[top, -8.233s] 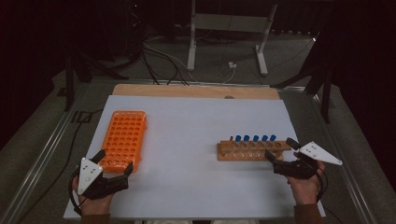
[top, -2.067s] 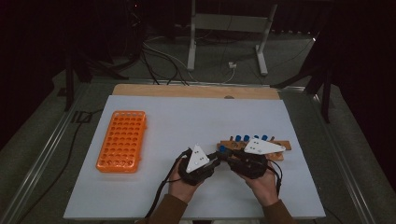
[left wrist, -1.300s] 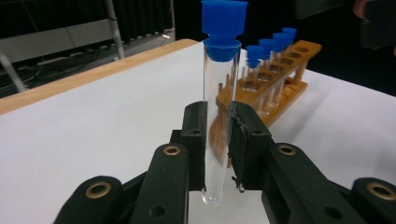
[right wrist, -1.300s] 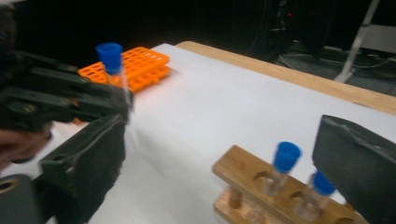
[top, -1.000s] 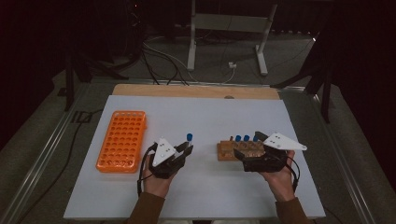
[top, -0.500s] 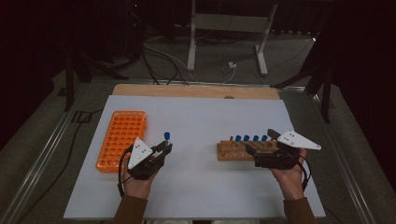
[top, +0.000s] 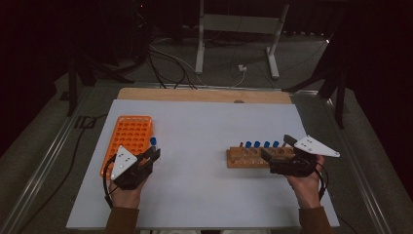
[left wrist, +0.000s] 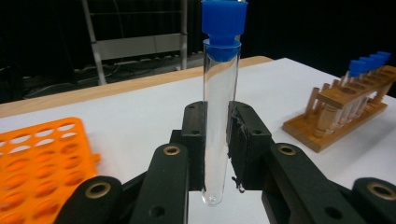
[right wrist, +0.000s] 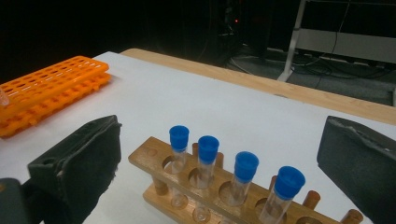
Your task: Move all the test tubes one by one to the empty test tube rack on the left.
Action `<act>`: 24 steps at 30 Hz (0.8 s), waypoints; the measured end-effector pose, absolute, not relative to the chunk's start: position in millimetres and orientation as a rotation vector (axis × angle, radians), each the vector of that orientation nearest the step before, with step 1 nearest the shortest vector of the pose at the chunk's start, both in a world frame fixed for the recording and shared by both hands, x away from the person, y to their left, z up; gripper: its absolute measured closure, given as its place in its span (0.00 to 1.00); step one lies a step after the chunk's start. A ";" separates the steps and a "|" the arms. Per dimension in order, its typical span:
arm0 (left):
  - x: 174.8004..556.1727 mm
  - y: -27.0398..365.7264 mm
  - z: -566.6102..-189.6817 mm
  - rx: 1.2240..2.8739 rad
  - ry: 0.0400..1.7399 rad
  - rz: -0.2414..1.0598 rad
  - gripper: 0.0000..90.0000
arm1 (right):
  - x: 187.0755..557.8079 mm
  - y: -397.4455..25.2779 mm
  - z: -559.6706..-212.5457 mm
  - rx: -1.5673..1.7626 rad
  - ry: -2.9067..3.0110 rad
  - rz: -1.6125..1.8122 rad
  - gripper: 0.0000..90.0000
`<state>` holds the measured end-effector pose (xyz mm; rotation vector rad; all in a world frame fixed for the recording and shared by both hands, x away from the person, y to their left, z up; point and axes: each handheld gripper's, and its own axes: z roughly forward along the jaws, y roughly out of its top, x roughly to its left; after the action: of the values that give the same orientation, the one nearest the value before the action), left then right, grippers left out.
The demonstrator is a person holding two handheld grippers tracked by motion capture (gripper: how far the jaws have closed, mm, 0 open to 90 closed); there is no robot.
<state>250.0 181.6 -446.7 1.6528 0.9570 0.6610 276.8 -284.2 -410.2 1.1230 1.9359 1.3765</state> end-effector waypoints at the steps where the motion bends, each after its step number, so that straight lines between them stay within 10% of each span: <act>1: 249.6 183.8 -446.4 1.647 0.961 0.667 0.87 | 276.6 -284.9 -410.2 1.126 1.934 1.377 0.00; 24: 250.6 220.5 -461.8 1.617 1.051 0.743 0.87 | 276.6 -301.5 -417.1 1.178 1.899 1.385 0.00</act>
<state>250.6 220.5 -461.8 1.6173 1.0512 0.7430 276.6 -301.5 -417.1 1.1777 1.8991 1.3849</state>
